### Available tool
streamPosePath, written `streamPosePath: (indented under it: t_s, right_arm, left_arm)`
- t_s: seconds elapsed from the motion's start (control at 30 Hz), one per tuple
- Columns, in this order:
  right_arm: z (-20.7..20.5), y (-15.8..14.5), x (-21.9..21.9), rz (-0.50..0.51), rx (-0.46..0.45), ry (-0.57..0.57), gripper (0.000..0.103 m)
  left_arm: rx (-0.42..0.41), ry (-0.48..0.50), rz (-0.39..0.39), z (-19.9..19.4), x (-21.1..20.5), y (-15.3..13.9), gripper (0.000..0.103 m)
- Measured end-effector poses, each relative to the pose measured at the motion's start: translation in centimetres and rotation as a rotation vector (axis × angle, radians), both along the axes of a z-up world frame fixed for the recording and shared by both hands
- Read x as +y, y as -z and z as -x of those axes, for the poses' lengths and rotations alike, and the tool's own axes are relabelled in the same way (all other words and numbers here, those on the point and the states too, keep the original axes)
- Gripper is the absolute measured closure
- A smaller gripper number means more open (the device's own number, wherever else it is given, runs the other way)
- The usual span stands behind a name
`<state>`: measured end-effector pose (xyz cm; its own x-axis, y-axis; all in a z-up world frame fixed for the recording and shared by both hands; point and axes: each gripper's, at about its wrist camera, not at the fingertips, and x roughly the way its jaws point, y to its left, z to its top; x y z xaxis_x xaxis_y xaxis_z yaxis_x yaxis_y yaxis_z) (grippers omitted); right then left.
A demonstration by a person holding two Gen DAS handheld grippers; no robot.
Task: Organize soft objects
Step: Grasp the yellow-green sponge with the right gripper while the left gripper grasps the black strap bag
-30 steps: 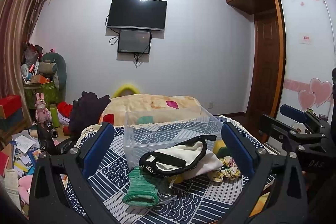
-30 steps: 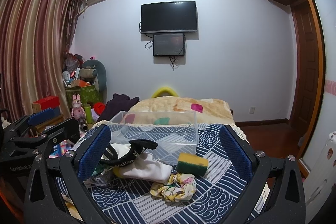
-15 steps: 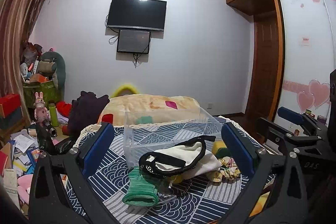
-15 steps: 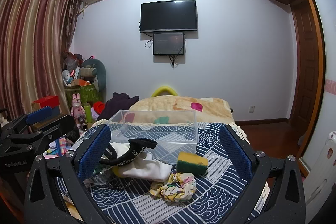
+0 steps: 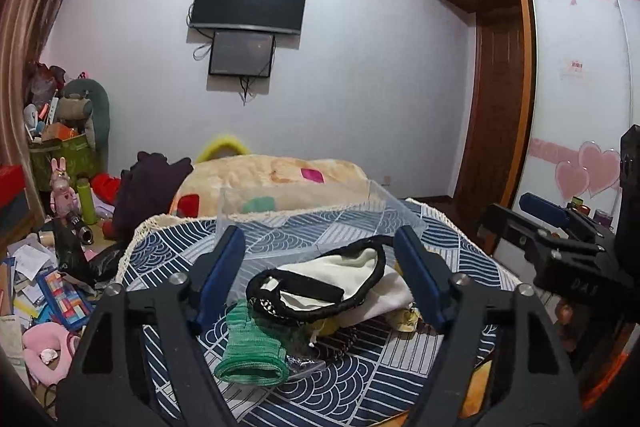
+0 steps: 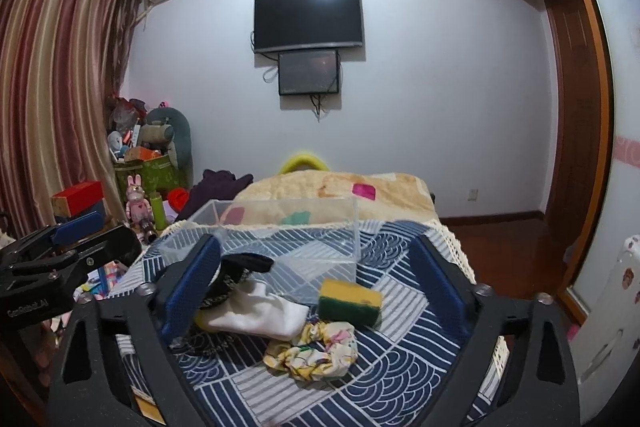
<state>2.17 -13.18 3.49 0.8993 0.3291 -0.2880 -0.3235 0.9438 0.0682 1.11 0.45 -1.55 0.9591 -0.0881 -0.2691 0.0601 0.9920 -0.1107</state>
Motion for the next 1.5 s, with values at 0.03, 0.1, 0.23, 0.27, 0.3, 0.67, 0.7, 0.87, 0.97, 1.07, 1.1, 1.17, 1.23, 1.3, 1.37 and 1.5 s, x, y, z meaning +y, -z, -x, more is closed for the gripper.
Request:
streamPosePath:
  t_s: [0.03, 0.1, 0.23, 0.27, 0.3, 0.67, 0.7, 0.87, 0.97, 1.07, 1.1, 1.17, 1.23, 1.3, 1.37, 1.5]
  right_arm:
    - [-0.2, 0.1, -0.2, -0.001, 0.009, 0.002, 0.017]
    - [-0.7, 0.6, -0.6, -0.003, 0.033, 0.012, 0.022]
    - [-2.0, 2.0, -1.3, -0.013, 0.094, 0.03, 0.03]
    - [-2.3, 2.3, -1.5, -0.018, 0.111, 0.032, 0.032]
    - [-2.7, 2.7, -1.7, -0.022, 0.129, 0.034, 0.032]
    - [-5.4, 5.4, -1.3, -0.012, 0.263, 0.032, 0.033]
    - [-5.6, 5.6, -1.2, -0.008, 0.27, 0.03, 0.033]
    - [-7.3, 6.7, 0.2, 0.013, 0.329, 0.036, 0.033]
    - [-8.2, 7.6, 0.4, 0.021, 0.369, 0.065, 0.033]
    - [-8.7, 8.4, 0.0, -0.015, 0.413, 0.054, 0.033]
    - [-8.7, 8.4, -0.2, -0.024, 0.415, 0.05, 0.033]
    - [-8.3, 8.2, -0.3, -0.032, 0.407, 0.041, 0.041]
    - [-7.6, 7.9, -0.3, -0.021, 0.386, 0.047, 0.042]
    - [-6.8, 7.4, -0.3, -0.001, 0.354, 0.052, 0.043]
    - [-5.8, 6.5, -0.4, 0.008, 0.318, 0.048, 0.043]
    - [-4.7, 4.4, -0.4, -0.006, 0.262, 0.026, 0.043]
  left_arm:
    - [0.012, 0.005, 0.0, -0.4, 0.0, 0.3, 0.031]
    - [0.038, 0.023, 0.007, -1.0, 0.0, 0.7, 0.033]
    - [0.088, 0.078, 0.008, -2.5, -0.9, 1.6, 0.038]
    - [0.099, 0.09, -0.001, -2.9, -1.3, 1.9, 0.04]
    - [0.11, 0.101, -0.011, -3.3, -1.7, 2.2, 0.042]
    - [0.24, 0.155, -0.036, -6.9, -3.7, 5.0, 0.073]
    - [0.243, 0.158, -0.024, -6.8, -3.5, 5.0, 0.074]
    - [0.232, 0.162, 0.015, -6.5, -2.6, 4.9, 0.091]
    - [0.221, 0.163, 0.034, -5.9, -2.2, 4.8, 0.094]
    - [0.204, 0.158, 0.031, -5.4, -1.9, 4.4, 0.096]
    - [0.195, 0.154, 0.03, -5.1, -1.8, 4.2, 0.096]
    - [0.185, 0.152, 0.029, -5.0, -1.6, 3.9, 0.096]
    - [0.171, 0.141, 0.027, -4.7, -1.5, 3.5, 0.096]
    - [0.153, 0.126, 0.031, -4.5, -1.0, 3.0, 0.096]
    - [0.139, 0.115, 0.043, -4.3, -0.5, 2.5, 0.097]
    - [0.117, 0.108, 0.043, -4.2, 0.5, 1.4, 0.098]
